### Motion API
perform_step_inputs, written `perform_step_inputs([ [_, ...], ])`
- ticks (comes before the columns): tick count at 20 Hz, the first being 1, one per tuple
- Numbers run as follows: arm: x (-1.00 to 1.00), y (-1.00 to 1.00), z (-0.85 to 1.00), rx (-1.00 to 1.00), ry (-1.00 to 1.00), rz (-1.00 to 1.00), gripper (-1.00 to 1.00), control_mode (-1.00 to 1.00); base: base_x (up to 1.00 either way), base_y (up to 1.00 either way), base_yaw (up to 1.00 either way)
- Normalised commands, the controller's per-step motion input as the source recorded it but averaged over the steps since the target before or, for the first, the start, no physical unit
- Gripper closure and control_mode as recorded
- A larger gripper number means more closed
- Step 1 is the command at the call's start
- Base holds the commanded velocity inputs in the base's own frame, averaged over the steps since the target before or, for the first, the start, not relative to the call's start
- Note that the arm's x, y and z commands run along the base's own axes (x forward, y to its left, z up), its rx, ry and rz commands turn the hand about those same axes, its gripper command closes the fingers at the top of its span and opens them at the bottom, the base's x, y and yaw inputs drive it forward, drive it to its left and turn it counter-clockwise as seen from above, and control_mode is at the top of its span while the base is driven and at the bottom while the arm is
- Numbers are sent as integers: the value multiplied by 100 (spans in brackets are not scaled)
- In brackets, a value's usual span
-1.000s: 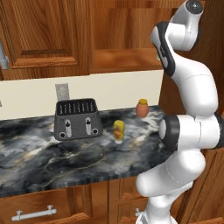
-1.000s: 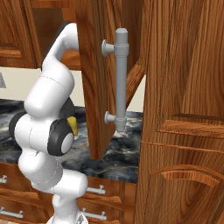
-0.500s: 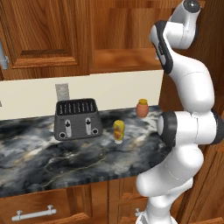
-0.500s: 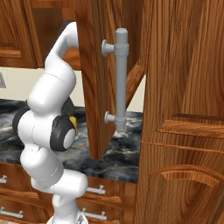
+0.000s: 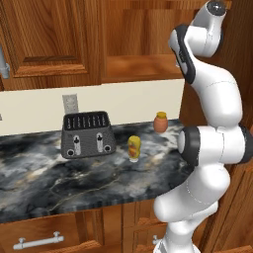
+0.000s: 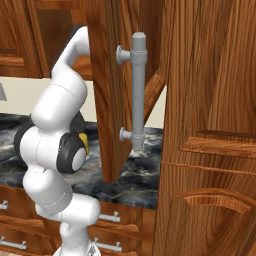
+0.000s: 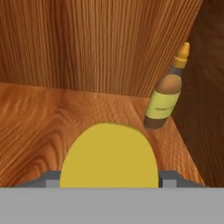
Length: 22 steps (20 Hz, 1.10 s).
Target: Pick the mustard and mustard from the counter and place them in the cabinet.
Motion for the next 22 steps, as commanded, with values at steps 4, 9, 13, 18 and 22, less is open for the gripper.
perform_step_inputs([
  [4, 4, -16, -22, 0, 0, 0, -100, -100, 0, 0, 0],
  [9, 0, -8, -13, 0, 0, 0, -100, -100, 0, 0, 0],
  [13, 6, 0, -3, 0, 0, 0, -100, -100, 0, 0, 0],
  [18, 3, 0, -2, 0, 0, 1, -100, -100, 0, 0, 0],
  [22, 10, 0, -6, 0, 0, 3, -100, -100, 0, 0, 0],
])
